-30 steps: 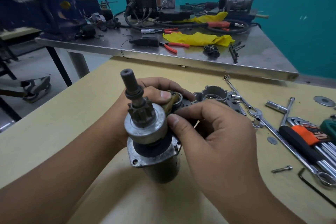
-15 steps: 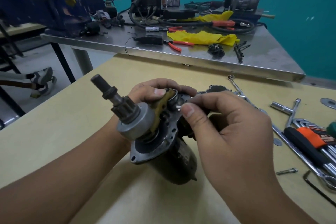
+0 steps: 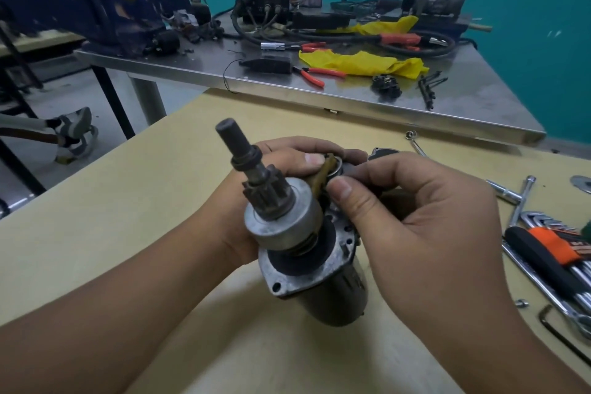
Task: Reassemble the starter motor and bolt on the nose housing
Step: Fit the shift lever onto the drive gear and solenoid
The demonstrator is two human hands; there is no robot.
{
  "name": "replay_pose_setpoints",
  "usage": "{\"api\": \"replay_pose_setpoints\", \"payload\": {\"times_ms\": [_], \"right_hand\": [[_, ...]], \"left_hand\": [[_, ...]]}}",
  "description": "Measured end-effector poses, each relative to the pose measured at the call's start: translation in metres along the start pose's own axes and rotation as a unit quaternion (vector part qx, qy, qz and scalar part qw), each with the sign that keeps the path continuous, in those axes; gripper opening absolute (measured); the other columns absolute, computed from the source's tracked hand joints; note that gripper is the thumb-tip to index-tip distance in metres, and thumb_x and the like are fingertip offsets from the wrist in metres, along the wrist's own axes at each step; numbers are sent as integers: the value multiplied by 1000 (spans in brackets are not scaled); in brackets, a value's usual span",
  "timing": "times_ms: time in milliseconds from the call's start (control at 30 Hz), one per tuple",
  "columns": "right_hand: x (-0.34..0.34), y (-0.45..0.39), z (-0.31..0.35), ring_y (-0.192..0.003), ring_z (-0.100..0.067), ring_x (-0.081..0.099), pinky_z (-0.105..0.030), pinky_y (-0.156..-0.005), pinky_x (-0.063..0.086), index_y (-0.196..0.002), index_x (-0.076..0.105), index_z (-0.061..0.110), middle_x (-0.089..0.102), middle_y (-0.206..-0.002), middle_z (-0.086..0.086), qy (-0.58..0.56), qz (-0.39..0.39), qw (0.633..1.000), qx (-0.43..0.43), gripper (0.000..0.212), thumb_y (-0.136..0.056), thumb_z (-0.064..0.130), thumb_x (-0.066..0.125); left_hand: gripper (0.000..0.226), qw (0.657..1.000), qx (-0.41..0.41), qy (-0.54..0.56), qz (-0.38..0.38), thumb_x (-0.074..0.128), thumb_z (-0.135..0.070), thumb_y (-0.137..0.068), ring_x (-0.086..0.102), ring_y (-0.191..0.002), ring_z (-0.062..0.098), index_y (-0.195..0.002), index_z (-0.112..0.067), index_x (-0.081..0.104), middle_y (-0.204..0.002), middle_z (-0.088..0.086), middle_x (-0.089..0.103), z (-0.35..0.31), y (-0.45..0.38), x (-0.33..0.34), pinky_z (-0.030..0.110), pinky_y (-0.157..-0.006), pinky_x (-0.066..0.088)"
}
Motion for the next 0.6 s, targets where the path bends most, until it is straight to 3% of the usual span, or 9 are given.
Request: {"api": "replay_pose_setpoints", "payload": {"times_ms": [100,200,367,500,600], "right_hand": [[1,1,-3,-70,-12,70,-31,-64,55,-76,74,31,71,-72,12,-19,2,1000,10,4,-78,29,77],[3,3,-8,-70,-12,69,-35,-65,56,-75,74,31,70,-73,10,-17,6,999,28,4,-78,32,76],[2,0,-11,-68,-9,69,-33,-62,56,-74,75,30,70,-71,15,11,8,999,45,8,-78,37,74],[-2,5,-16,-67,-14,70,-37,-62,58,-74,75,26,71,-72,11,-23,-22,997,69,11,-83,29,81],[-1,6,-16,-63,-14,69,-34,-58,58,-72,74,26,70,-69,10,-29,-14,996,79,15,-84,22,83]], "left_hand": [[31,1000,13,-13,-9,66,0,-54,76,-90,32,-84,7,75,-103,29,74,2,0,-4,37,-77,61],[32,1000,12,7,3,68,-12,-57,76,-95,35,-83,4,79,-107,28,75,1,-2,-3,37,-78,62],[26,1000,12,-16,-2,65,0,-61,76,-96,33,-81,-1,81,-107,25,76,1,-1,0,36,-78,62],[28,998,27,-45,-24,59,-8,-76,71,-105,40,-98,6,71,-119,30,71,2,5,-1,47,-94,59],[29,997,19,-60,-46,59,-9,-76,69,-107,43,-99,5,69,-120,30,70,1,7,-2,46,-94,58]]}}
Point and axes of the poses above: each hand's wrist, its own y-axis away from the middle knuckle, its own x-axis out of the palm, z = x × y, the point moved 9 cm from there along -y, towards the middle knuckle
